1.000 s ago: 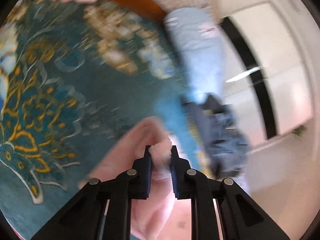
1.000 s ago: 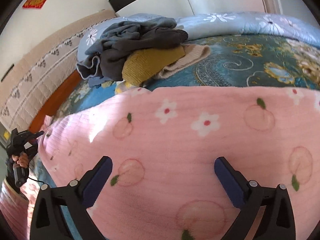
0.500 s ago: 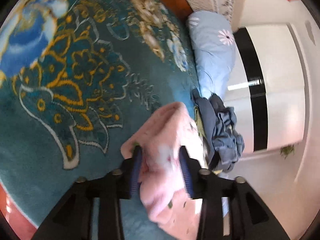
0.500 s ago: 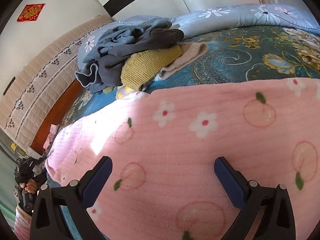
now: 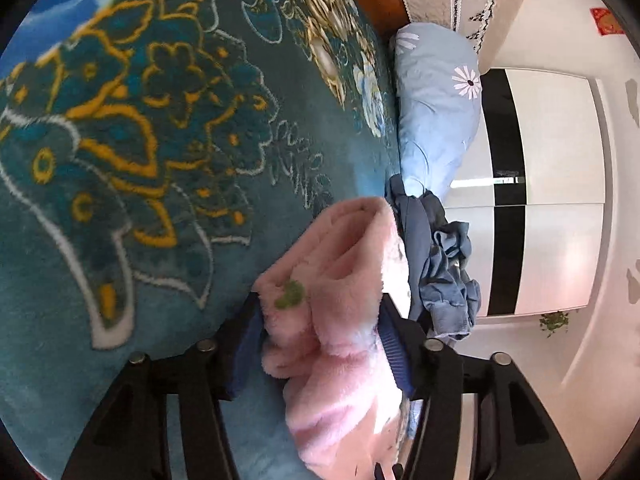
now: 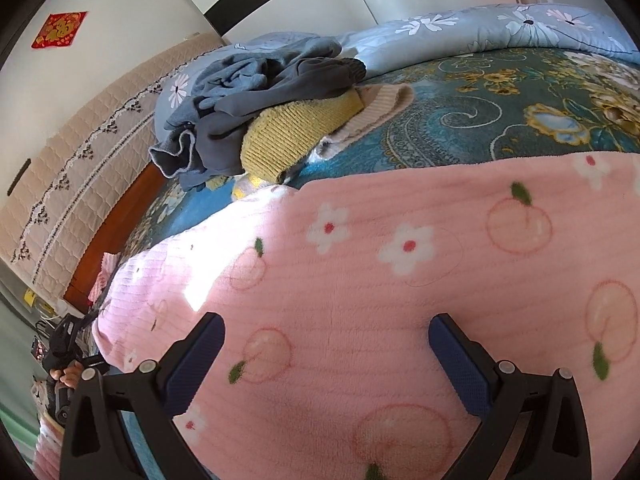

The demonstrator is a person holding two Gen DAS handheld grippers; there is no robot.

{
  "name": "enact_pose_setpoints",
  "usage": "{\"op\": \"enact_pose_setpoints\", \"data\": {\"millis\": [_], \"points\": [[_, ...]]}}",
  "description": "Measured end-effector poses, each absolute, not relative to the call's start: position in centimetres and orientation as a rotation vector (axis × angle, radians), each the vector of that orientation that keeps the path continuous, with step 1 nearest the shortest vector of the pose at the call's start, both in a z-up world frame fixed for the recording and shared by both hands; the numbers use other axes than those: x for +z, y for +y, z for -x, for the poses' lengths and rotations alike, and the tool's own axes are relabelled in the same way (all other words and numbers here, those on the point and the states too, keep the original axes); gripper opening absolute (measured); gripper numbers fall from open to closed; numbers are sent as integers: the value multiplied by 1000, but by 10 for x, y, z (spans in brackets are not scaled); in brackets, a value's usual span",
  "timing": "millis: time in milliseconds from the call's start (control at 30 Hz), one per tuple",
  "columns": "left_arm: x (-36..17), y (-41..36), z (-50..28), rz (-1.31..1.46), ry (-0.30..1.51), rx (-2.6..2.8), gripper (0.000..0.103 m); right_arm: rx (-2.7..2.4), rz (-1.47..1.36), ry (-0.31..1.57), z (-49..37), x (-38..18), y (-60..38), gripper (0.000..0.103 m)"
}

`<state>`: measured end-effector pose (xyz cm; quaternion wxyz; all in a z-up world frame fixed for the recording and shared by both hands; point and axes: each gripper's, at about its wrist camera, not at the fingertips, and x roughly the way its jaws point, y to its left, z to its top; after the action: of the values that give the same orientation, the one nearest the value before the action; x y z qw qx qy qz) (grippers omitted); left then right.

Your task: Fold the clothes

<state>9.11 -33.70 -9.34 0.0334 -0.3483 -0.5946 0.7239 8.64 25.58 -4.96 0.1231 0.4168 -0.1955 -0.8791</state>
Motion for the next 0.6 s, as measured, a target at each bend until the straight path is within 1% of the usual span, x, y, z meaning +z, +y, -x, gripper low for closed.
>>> {"op": "enact_pose_setpoints", "data": {"millis": [67,100,133,200,233,267,300,333,367,467,500,533,567,600], "points": [[-84,-336,-87,1066,-1788,2292,33,-2567,-1219,-558,-86,-50,255,103],[-74,-334,-84,1068,-1726,2357,31,-2567,-1220,-554,-86,-50,254,103],[-58,-331,-81,1060,-1627,2443,28,-2567,-1220,-553,-86,-50,254,103],[-15,-319,-82,944,-1389,2614,26,-2565,-1217,-558,-86,-50,255,103],[4,-313,-85,852,-1303,2654,26,-2564,-1216,-562,-87,-50,256,103],[23,-308,-92,743,-1234,2671,27,-2562,-1215,-565,-87,-50,256,103],[33,-307,-98,675,-1207,2682,27,-2562,-1216,-564,-87,-50,256,103],[32,-311,-101,676,-1217,2697,27,-2563,-1219,-557,-86,-50,255,103],[19,-319,-100,750,-1252,2709,27,-2565,-1222,-549,-86,-51,255,103],[-51,-344,-85,1191,-1404,2683,27,-2565,-1224,-542,-86,-50,253,103],[-69,-351,-86,1250,-1486,2630,27,-2562,-1224,-546,-86,-51,254,103],[-81,-358,-91,1215,-1589,2572,27,-2561,-1224,-548,-86,-51,254,103],[-83,-361,-94,1165,-1641,2544,27,-2561,-1224,-547,-86,-51,254,103],[-80,-362,-95,1161,-1634,2547,27,-2561,-1225,-545,-87,-51,253,103]]}}
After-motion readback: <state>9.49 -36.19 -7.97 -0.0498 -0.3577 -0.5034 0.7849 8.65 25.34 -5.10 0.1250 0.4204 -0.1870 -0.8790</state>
